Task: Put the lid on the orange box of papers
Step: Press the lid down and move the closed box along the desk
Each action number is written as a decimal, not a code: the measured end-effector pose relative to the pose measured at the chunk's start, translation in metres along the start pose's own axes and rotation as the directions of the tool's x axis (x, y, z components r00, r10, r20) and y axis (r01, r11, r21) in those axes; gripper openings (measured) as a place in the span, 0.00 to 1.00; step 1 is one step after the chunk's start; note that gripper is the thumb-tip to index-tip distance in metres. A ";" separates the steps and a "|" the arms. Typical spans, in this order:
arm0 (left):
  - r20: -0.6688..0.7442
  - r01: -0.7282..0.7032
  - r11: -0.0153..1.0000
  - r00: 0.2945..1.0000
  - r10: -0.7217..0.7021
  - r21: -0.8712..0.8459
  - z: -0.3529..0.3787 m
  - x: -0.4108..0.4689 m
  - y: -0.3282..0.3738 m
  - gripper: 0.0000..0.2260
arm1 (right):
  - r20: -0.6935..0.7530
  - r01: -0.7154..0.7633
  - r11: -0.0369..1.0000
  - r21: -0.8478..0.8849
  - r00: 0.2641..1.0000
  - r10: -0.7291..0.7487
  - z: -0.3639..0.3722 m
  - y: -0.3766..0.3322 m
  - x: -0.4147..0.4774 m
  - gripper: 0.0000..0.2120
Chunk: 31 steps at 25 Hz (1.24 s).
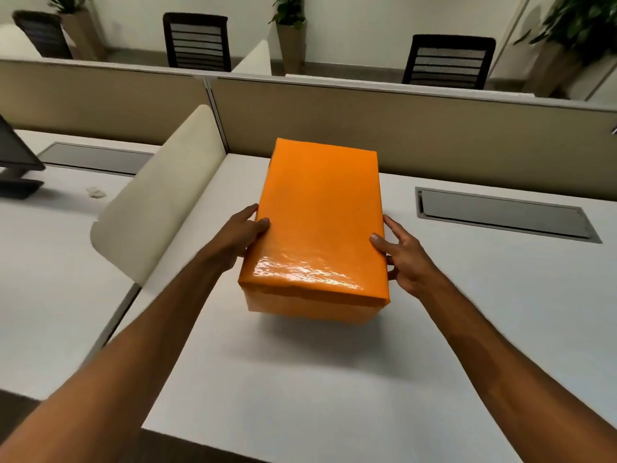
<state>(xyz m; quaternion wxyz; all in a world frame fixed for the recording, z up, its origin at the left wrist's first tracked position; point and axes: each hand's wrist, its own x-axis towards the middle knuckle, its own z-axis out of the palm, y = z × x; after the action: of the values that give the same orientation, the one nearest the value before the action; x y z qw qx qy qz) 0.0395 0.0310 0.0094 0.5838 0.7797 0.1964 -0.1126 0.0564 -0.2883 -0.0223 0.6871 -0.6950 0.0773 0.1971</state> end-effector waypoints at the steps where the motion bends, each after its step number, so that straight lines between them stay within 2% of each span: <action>1: 0.023 0.011 1.000 1.000 -0.011 -0.007 -0.014 0.013 0.000 0.25 | -0.002 -0.004 1.000 0.005 1.000 0.004 0.013 -0.004 0.010 0.32; 7: 0.035 0.018 0.999 0.999 -0.019 0.027 -0.092 0.087 0.001 0.31 | -0.025 -0.003 1.000 0.002 1.000 0.003 0.091 -0.030 0.081 0.32; 15: 0.011 0.090 0.993 0.996 -0.092 0.076 -0.154 0.163 0.000 0.30 | -0.062 -0.041 0.998 0.054 0.997 0.045 0.166 -0.037 0.153 0.32; 31: -0.021 0.094 0.989 0.996 -0.092 0.111 -0.190 0.206 -0.003 0.29 | -0.056 -0.014 0.999 -0.045 0.998 0.011 0.208 -0.043 0.205 0.32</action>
<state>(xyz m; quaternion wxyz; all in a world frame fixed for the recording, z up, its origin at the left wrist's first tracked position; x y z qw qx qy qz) 0.2128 0.2491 -0.0214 0.5317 0.8021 0.2307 -0.1442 0.2248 -0.0478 -0.0559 0.6676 -0.7151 0.0961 0.1837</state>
